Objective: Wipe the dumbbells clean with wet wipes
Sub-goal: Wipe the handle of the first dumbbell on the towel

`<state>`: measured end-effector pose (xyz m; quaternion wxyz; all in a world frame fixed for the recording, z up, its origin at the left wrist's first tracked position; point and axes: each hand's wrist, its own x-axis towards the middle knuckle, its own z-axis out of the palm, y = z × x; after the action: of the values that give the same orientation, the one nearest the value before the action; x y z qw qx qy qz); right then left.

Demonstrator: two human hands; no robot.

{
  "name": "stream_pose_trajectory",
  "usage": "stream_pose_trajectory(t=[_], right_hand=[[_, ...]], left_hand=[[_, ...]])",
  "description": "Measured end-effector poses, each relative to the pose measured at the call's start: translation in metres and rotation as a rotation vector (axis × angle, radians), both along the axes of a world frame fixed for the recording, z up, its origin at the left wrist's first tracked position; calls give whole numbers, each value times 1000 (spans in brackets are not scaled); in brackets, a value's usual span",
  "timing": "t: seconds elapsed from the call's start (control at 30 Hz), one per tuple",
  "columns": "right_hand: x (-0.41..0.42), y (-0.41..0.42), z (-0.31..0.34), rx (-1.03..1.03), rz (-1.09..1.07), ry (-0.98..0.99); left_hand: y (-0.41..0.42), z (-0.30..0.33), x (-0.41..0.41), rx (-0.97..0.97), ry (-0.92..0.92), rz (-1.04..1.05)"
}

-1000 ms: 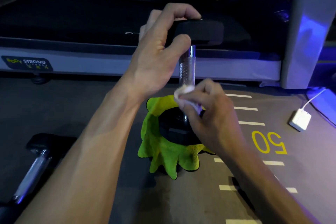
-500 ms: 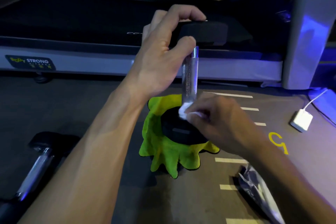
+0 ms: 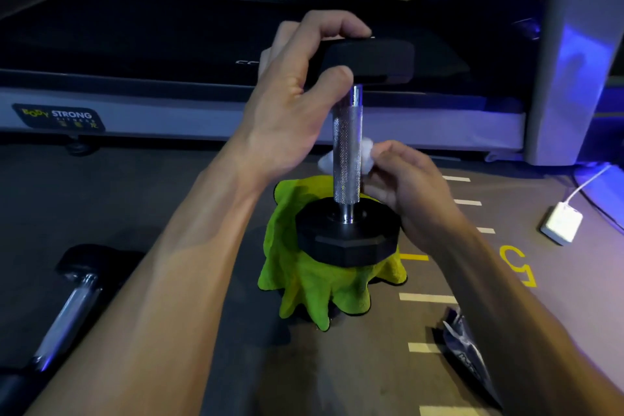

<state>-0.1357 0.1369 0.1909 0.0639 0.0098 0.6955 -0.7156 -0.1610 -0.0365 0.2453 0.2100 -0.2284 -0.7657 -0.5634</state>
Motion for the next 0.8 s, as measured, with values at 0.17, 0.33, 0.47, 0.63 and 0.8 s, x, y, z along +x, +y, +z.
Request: stream_pose_trajectory(t=[0.17, 0.33, 0.47, 0.63, 0.8], right_hand=[[1, -9, 17, -195, 5, 106], [0, -13, 5, 2, -31, -97], [-13, -15, 15, -185, -77, -94], [-2, -23, 6, -200, -31, -51], [51, 3, -4, 819, 86, 456]], left_hand=[[3, 1, 1, -16, -10, -10], [2, 2, 3, -20, -2, -14], [3, 2, 7, -35, 20, -9], [-2, -1, 6, -28, 31, -19], [-2, -2, 4, -15, 14, -14]])
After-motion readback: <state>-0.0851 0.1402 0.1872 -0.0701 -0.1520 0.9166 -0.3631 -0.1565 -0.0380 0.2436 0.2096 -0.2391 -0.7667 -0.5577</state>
